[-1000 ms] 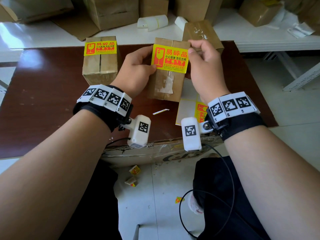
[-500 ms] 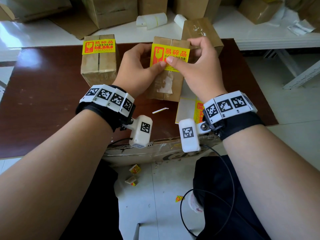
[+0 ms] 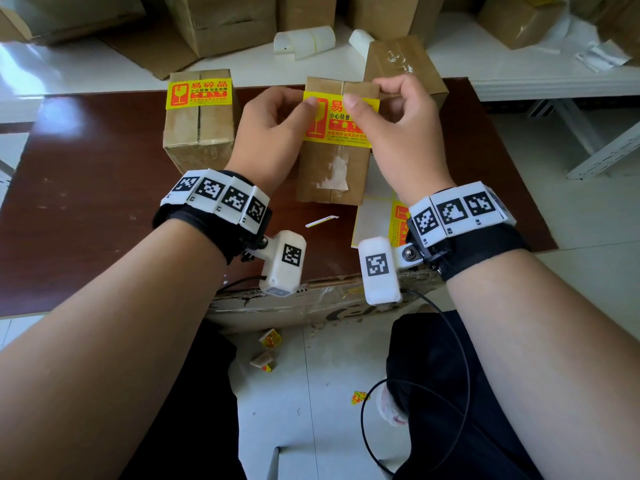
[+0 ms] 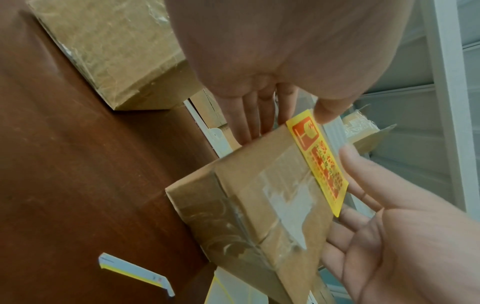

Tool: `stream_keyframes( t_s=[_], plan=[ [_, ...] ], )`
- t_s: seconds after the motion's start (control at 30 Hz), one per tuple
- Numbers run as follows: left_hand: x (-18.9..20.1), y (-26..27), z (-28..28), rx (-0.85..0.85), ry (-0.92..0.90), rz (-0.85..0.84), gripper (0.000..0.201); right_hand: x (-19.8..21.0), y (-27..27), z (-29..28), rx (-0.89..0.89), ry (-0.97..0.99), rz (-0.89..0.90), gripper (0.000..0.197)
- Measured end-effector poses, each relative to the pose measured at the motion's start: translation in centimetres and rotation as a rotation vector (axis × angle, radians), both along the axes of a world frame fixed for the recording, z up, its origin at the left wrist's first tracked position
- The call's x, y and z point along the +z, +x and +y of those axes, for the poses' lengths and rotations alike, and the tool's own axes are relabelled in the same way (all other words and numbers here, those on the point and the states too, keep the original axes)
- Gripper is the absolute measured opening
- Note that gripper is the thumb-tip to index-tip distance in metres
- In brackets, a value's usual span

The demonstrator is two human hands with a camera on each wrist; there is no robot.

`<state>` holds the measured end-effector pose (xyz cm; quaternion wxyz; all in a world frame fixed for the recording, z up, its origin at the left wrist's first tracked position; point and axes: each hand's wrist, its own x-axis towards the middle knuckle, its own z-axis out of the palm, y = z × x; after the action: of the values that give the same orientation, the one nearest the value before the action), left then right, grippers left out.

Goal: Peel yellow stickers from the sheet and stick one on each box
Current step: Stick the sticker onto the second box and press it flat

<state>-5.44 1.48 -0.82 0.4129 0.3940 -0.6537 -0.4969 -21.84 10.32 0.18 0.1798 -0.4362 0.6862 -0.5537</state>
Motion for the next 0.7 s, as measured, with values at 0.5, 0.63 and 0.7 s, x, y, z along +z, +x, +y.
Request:
stream_keyframes(
  t_s=[0.5,0.63,0.7],
  plan=[
    [-0.22,-0.18,0.61,0.104,-0.068,-0.014,0.062,-0.19,-0.39,-0.41,0.017,-0.024,-0.023,0.017],
    [-0.39,-0.22,0.02,0.13,-0.069,-0.061,0.047,0.09,-0.21,-0.28,0.027,-0.015,-0.06,0.02],
    [-0.47,-0.19,-0.27,0.14,-0.086,-0.09,0.039,0.1,-0.01,-0.21,0.034,-0.021,-0.068,0.022]
  ],
)
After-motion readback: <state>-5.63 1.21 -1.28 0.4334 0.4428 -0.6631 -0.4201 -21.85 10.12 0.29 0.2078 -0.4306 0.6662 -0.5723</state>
